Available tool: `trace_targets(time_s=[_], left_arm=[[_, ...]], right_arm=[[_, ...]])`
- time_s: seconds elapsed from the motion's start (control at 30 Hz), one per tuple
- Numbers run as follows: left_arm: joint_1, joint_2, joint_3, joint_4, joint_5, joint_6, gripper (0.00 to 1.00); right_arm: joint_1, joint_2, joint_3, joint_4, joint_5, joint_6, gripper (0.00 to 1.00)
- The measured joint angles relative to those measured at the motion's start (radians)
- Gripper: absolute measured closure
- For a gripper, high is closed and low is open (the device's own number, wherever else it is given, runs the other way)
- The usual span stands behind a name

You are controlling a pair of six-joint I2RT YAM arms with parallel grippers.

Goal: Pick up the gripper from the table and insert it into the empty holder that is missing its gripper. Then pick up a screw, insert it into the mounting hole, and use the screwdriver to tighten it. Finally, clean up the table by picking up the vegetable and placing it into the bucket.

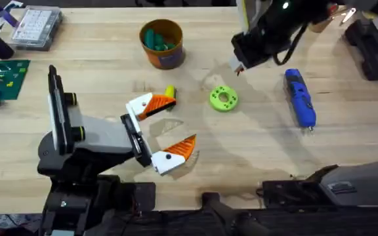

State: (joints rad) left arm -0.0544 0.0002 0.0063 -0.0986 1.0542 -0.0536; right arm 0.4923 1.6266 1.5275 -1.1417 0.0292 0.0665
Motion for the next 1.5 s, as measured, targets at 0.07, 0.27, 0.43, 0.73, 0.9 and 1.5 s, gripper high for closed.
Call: trace_targets(time_s=[0.07, 0.27, 0.43, 0.73, 0.9, 1.5], left_arm=[[0.0, 0.0, 0.0, 0.0, 0.0, 0.0, 0.014], [0.0, 0.0, 0.0, 0.0, 0.0, 0.0, 0.014], [0.0, 0.0, 0.0, 0.0, 0.0, 0.0, 0.015], [0.0, 0.0, 0.0, 0.0, 0.0, 0.0, 0.014], [0.0, 0.0, 0.0, 0.0, 0.0, 0.0, 0.014], [0.0, 0.0, 0.0, 0.0, 0.0, 0.0, 0.014]], right_arm=[[0.012, -0.009, 0.033, -0.019, 0.0, 0.0, 0.995], [0.091, -0.019, 0.137, -0.083, -0.001, -0.009, 0.995], [0.185, -0.019, 0.193, -0.087, -0.001, -0.017, 0.995], [0.337, -0.019, 0.249, -0.07, -0.001, -0.023, 0.995], [0.387, -0.019, 0.279, -0.065, -0.034, -0.023, 0.995], [0.448, -0.019, 0.443, -0.157, -0.104, -0.023, 0.995]])
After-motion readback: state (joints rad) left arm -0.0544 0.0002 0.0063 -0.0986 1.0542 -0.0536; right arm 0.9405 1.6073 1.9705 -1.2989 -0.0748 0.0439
